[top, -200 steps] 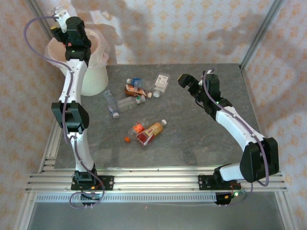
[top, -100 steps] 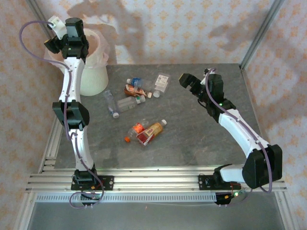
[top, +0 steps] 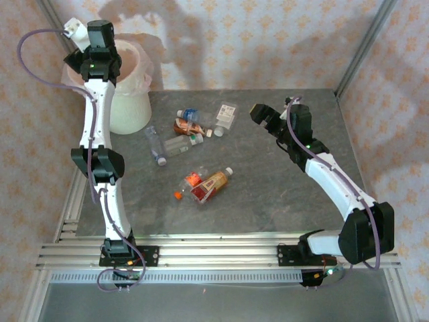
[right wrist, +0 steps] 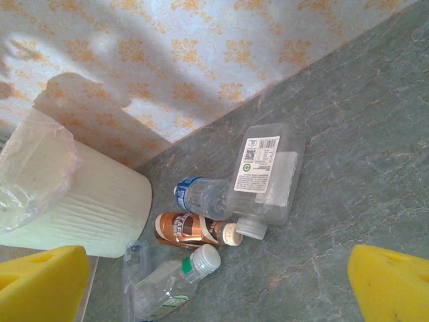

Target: Put the plastic bottles in the bin

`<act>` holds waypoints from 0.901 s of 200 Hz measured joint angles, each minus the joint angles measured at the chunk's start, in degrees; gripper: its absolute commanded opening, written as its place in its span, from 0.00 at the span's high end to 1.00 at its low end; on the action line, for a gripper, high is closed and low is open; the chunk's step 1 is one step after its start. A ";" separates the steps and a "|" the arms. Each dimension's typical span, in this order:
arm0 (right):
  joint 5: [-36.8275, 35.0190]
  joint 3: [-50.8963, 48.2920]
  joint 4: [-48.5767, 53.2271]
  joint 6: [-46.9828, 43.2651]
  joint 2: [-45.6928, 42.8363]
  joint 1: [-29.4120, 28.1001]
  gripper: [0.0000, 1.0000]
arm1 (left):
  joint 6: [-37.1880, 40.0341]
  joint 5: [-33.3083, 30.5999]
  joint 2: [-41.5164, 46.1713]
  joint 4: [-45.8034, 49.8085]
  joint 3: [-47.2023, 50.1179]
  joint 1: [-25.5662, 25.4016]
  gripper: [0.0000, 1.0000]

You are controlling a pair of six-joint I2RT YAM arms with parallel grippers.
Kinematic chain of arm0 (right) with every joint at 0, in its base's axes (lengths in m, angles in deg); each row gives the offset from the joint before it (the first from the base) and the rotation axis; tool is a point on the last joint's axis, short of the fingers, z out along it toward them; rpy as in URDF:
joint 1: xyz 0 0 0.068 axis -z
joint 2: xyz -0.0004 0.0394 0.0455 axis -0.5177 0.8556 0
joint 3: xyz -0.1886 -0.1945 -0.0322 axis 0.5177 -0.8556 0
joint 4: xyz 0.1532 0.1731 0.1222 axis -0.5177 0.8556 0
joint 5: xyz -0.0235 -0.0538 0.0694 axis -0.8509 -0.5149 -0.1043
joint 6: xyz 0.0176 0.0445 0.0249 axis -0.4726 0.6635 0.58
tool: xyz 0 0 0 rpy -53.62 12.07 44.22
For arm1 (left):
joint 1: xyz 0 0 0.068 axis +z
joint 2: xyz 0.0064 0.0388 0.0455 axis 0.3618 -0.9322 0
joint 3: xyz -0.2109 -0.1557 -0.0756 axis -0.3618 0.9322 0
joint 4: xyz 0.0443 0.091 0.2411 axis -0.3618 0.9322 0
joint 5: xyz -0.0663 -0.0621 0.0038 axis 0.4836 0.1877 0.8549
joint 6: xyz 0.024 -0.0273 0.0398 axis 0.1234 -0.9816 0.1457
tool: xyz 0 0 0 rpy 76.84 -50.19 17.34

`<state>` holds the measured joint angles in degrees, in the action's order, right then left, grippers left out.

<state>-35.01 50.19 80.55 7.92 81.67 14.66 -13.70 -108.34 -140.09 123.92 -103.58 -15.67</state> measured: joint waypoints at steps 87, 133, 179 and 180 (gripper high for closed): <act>1.18 -5.84 -6.73 -7.41 -0.17 -0.74 0.01 | -3.63 19.93 29.55 -2.45 34.58 -8.44 0.00; 1.49 -7.63 -6.78 -11.39 -0.70 -1.88 0.01 | -5.95 25.81 38.49 -1.75 53.27 -12.04 0.01; 2.36 -7.74 -9.33 -12.94 -0.87 -1.88 0.01 | -6.51 31.93 37.62 -0.26 65.42 -11.96 0.05; 2.38 -7.76 -9.42 -12.96 -0.87 -1.88 0.01 | -6.54 32.04 37.55 -0.28 65.64 -11.96 0.05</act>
<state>-32.63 42.43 71.13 -5.04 80.80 12.78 -20.23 -76.30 -102.54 123.64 -37.94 -27.63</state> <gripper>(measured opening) 0.992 0.959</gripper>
